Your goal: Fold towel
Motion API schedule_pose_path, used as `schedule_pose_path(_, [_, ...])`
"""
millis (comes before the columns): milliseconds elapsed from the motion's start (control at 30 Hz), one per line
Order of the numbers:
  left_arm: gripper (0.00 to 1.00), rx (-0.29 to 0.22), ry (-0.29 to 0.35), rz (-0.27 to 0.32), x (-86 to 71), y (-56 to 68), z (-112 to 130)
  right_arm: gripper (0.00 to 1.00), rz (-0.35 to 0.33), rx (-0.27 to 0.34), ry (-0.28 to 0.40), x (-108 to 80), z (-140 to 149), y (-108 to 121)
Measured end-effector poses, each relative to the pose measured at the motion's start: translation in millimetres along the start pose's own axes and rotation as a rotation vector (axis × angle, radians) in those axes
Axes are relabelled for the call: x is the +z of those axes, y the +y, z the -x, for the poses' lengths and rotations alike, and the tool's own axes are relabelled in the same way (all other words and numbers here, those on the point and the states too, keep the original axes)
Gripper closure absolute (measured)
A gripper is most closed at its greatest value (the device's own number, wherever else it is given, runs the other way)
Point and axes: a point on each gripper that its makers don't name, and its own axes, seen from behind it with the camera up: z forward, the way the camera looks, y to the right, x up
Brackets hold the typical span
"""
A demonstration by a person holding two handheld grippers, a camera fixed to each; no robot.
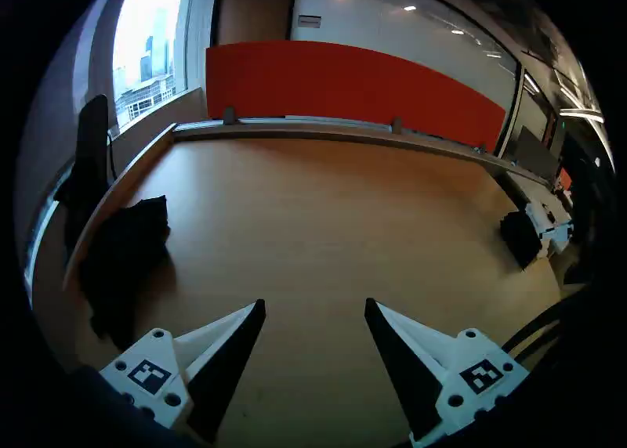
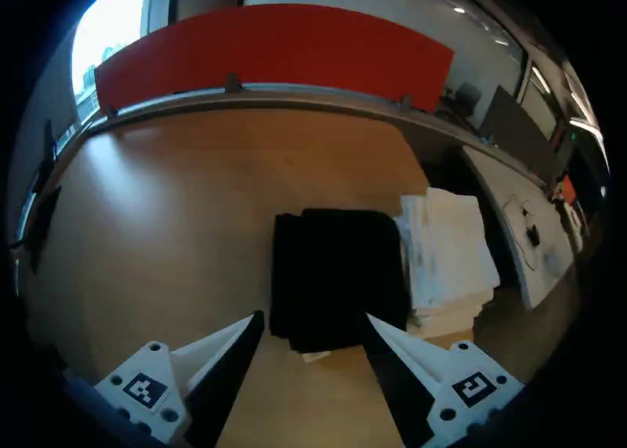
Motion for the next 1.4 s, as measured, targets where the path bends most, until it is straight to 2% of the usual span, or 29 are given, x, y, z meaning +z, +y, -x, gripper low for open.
schedule_pose_path(367, [0.06, -0.011, 0.027, 0.004, 2.0, -8.9, -11, 0.1, -0.095, 0.019, 0.171, -27.5, -47, -77])
schedule_pose_path(567, [0.06, -0.026, 0.05, 0.016, 5.2, -9.9, -21, 0.1, -0.13, 0.025, 0.256, -40.2, -71, -108])
schedule_pose_path(1067, [0.06, -0.036, 0.133, 0.013, 18.8, -15.0, -63, 0.1, -0.177, 0.031, 0.461, -70.2, -121, -160])
schedule_pose_path(1267, [0.06, -0.035, 0.199, 0.013, 24.3, -13.4, -88, 0.1, -0.185, 0.056, 0.558, -83.1, -146, -171])
schedule_pose_path(1400, [0.06, -0.027, 0.267, 0.016, 25.3, -11.1, -107, 0.1, -0.181, 0.068, 0.61, -89.3, -157, -174])
